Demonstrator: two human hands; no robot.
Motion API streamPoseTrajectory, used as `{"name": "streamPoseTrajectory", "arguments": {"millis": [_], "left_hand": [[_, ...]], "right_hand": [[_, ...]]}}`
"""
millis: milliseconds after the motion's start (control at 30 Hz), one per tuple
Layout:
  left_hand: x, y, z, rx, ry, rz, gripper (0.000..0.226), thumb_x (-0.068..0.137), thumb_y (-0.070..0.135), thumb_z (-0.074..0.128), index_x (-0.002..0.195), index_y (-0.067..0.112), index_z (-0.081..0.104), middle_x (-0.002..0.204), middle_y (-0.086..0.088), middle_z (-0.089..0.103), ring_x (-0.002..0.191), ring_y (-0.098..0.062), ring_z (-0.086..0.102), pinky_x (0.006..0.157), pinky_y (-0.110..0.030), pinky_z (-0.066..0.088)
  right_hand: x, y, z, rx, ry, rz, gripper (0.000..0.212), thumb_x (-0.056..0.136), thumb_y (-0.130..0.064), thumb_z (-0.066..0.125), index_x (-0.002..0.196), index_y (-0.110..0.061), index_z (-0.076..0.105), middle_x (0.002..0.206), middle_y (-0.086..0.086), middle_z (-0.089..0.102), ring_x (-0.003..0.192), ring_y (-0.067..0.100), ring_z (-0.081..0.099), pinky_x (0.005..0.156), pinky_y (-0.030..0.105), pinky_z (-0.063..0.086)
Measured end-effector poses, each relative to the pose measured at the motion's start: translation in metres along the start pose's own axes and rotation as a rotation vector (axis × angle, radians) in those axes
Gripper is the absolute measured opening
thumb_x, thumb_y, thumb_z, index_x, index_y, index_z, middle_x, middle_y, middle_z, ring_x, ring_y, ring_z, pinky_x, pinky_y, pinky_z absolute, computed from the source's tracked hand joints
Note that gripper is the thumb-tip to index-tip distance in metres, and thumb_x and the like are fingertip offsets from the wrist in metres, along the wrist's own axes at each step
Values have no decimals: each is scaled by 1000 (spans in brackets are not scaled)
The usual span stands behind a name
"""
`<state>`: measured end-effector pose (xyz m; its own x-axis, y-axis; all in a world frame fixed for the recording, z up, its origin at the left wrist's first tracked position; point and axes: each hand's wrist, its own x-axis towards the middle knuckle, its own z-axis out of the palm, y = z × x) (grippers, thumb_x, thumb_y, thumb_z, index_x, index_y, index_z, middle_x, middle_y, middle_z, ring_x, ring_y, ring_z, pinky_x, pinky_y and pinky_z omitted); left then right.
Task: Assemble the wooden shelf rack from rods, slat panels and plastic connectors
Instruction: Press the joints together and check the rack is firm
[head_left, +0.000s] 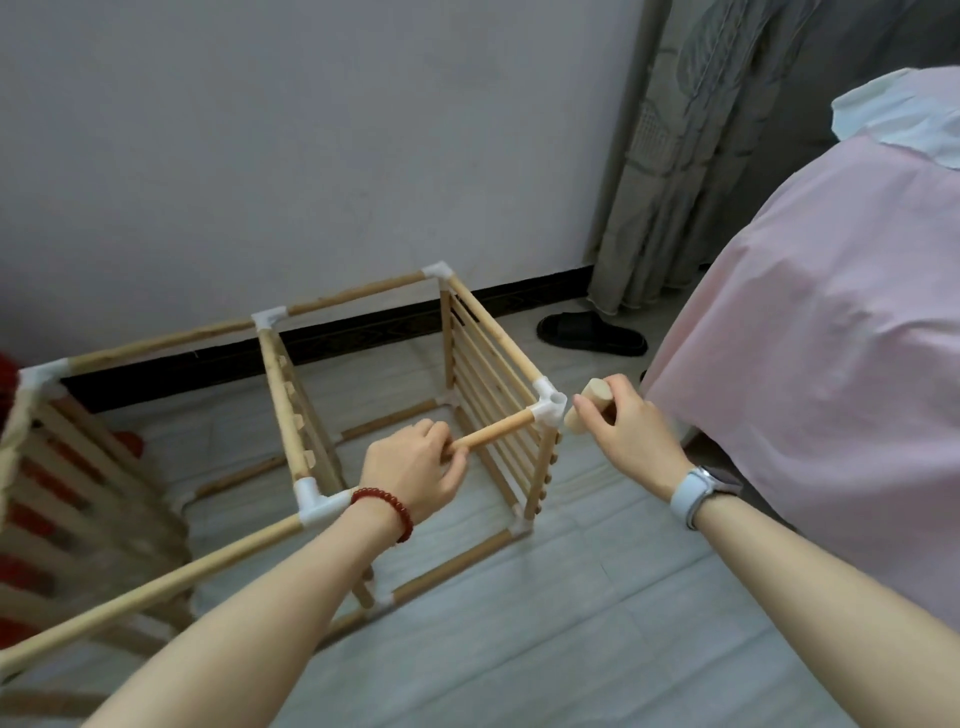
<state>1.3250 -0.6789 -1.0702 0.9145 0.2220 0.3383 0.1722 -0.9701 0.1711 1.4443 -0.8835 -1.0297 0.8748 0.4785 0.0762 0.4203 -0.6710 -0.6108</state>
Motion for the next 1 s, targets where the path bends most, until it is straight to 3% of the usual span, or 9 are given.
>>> {"name": "streamPoseTrajectory", "arguments": {"millis": [133,233,300,333,467,533,667,800,1000], "left_hand": [[13,32,11,-14,-116,-20,33,99,41,25,114,24,50,99,5,56,86,-16,58,58,-29,41],[15,36,22,74,25,2,33,98,36,28,104,24,59,77,7,58,65,-13,58,42,-23,26],[11,33,27,97,134,23,35,92,36,33,87,25,65,57,9,51,45,-9,50,36,-19,13],[10,31,30,89,175,26,34,90,36,34,84,25,66,54,9,50,41,-9,47,36,-18,13],[10,29,38,81,217,41,34,90,35,35,85,24,66,53,9,50,40,-8,46,36,-17,21],[12,30,37,70,215,29,34,90,35,35,86,24,66,54,9,51,41,-8,46,37,-17,21],[9,30,38,45,206,20,34,90,36,34,88,24,67,55,10,52,42,-8,47,38,-17,23],[10,29,35,45,182,22,33,90,36,35,88,25,65,57,9,54,44,-8,50,40,-18,21],[-6,16,31,72,190,38,25,89,29,44,90,16,65,61,4,54,48,-15,52,46,-22,27]], "right_hand": [[18,-34,-21,-171,85,-144,32,97,-39,42,108,-10,42,88,10,60,82,35,60,63,35,39],[40,-63,-46,-81,389,-202,39,98,-37,42,114,-1,40,93,17,64,87,42,60,68,39,40],[41,-64,-42,95,574,-230,40,97,-37,42,113,0,41,85,7,61,82,39,62,66,36,41],[38,-56,-30,84,541,-193,40,96,-41,40,110,-3,41,82,2,61,80,37,63,65,36,43],[28,-20,27,-294,10,-81,24,98,-41,36,99,-17,31,69,-6,51,72,27,62,57,31,36],[40,-28,12,-261,102,-112,25,98,-39,37,100,-14,33,68,-5,49,67,25,56,57,30,32],[38,-38,-3,185,493,-104,33,98,-32,42,111,-3,38,73,-8,47,62,13,49,55,29,38],[28,-20,33,-158,67,-31,22,98,-38,39,99,-17,34,73,-2,54,66,20,56,61,33,41],[27,3,40,600,157,197,24,98,-39,38,100,-15,43,86,5,55,70,15,52,59,26,43]]}}
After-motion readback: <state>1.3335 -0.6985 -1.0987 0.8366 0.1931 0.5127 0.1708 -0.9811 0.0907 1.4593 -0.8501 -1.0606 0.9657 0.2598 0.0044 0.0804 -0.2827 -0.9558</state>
